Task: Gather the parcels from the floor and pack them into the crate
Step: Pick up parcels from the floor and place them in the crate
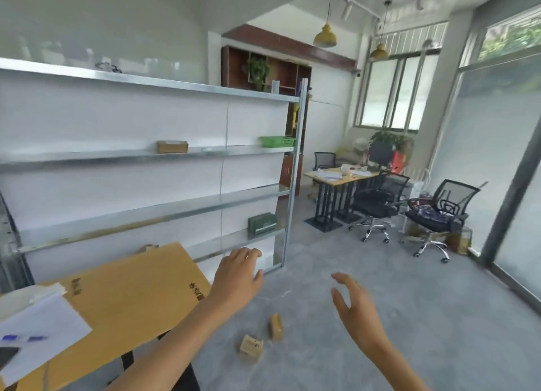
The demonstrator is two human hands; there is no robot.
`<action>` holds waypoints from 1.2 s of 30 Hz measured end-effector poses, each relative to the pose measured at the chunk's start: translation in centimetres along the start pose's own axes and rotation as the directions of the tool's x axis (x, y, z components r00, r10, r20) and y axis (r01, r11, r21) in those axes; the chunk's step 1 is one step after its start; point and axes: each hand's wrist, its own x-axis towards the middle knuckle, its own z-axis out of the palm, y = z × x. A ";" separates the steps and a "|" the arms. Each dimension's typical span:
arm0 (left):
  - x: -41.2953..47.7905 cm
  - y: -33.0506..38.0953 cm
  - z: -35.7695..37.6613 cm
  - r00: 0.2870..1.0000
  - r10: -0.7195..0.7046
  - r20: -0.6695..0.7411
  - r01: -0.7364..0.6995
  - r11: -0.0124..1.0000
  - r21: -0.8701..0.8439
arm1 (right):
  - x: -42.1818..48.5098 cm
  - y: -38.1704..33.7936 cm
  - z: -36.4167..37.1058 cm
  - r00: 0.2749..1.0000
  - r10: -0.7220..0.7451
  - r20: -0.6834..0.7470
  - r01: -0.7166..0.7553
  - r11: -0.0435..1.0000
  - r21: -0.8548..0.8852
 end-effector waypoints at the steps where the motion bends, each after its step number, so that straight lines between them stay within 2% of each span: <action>1: 0.5 1.4 0.1 1.000 0.001 -0.002 -0.001 1.000 0.000 | 0.2 0.8 -1.4 1.000 -0.006 -0.003 0.006 1.000 -0.013; 8: 1.7 6.4 2.2 1.000 0.001 0.019 -0.002 0.999 0.041 | 1.5 4.6 -7.2 0.999 -0.038 -0.010 0.038 0.998 -0.040; 14: 2.7 6.3 3.4 0.999 0.010 0.039 -0.013 0.997 0.080 | 3.0 6.7 -8.6 0.999 -0.032 -0.024 0.031 0.999 -0.019; 25: 8.0 3.9 8.7 0.995 0.032 0.099 -0.043 0.993 0.111 | 8.3 10.9 -6.1 0.998 0.025 0.057 -0.023 0.999 -0.033; 36: 18.0 -0.2 16.9 0.986 0.021 0.163 -0.026 0.999 0.026 | 20.6 14.6 -0.3 0.984 0.053 0.168 -0.042 0.997 -0.065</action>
